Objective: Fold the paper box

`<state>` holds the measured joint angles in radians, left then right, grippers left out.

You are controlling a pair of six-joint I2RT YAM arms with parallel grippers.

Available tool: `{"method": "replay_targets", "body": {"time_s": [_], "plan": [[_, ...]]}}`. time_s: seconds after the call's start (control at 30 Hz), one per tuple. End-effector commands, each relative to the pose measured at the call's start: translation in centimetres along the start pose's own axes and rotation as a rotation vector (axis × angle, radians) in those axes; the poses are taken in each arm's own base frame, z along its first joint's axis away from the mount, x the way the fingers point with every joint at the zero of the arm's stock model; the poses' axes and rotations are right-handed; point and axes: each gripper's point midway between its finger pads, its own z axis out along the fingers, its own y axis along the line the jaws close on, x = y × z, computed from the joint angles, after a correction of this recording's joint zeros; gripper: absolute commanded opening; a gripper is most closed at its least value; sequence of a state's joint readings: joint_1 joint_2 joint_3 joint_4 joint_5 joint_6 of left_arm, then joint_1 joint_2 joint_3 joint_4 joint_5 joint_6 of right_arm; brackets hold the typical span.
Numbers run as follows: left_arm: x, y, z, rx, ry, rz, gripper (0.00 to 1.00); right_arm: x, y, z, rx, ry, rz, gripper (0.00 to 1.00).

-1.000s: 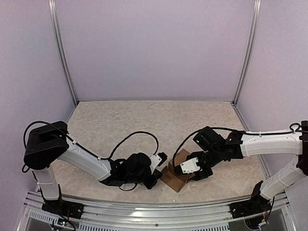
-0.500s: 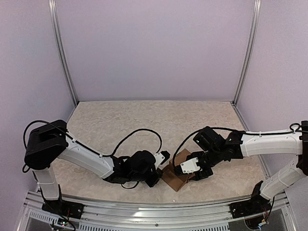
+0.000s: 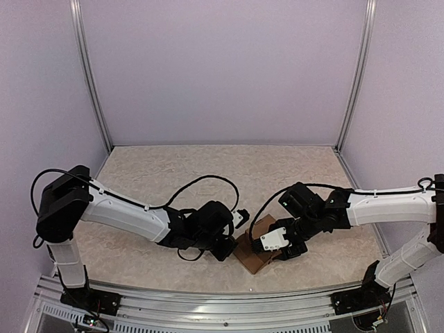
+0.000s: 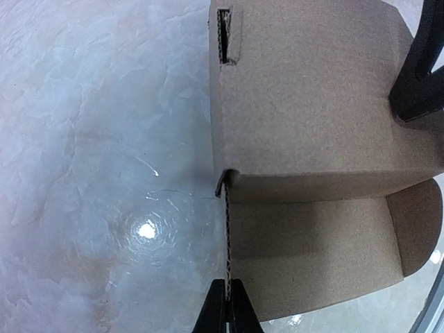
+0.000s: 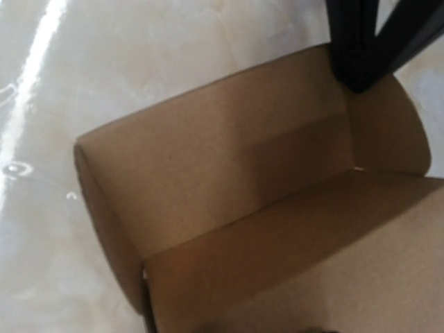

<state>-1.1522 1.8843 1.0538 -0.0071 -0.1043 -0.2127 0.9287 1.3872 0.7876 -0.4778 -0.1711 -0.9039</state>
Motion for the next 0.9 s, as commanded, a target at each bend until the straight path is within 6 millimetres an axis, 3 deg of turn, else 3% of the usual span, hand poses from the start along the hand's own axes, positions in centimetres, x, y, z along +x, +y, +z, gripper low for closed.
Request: {"method": "replay_targets", "body": {"time_s": [0.0, 0.27, 0.63, 0.87], "plan": [[-3.4, -1.3, -1.1, 0.065, -0.052, -0.022, 0.0, 0.4, 2.3, 0.5, -0.076, 0.015, -0.019, 0.59], [-4.2, -1.2, -1.0, 0.085, -0.016, -0.03, 0.02, 0.4, 2.6, 0.8, -0.072, 0.022, -0.037, 0.59], [-3.8, -1.0, -1.5, 0.112, -0.022, -0.036, 0.02, -0.4, 2.0, 0.7, -0.063, -0.001, 0.018, 0.59], [-3.0, -0.8, -1.2, 0.109, -0.014, -0.045, 0.02, 0.2, 1.6, 1.8, -0.044, 0.033, 0.062, 0.59]]}}
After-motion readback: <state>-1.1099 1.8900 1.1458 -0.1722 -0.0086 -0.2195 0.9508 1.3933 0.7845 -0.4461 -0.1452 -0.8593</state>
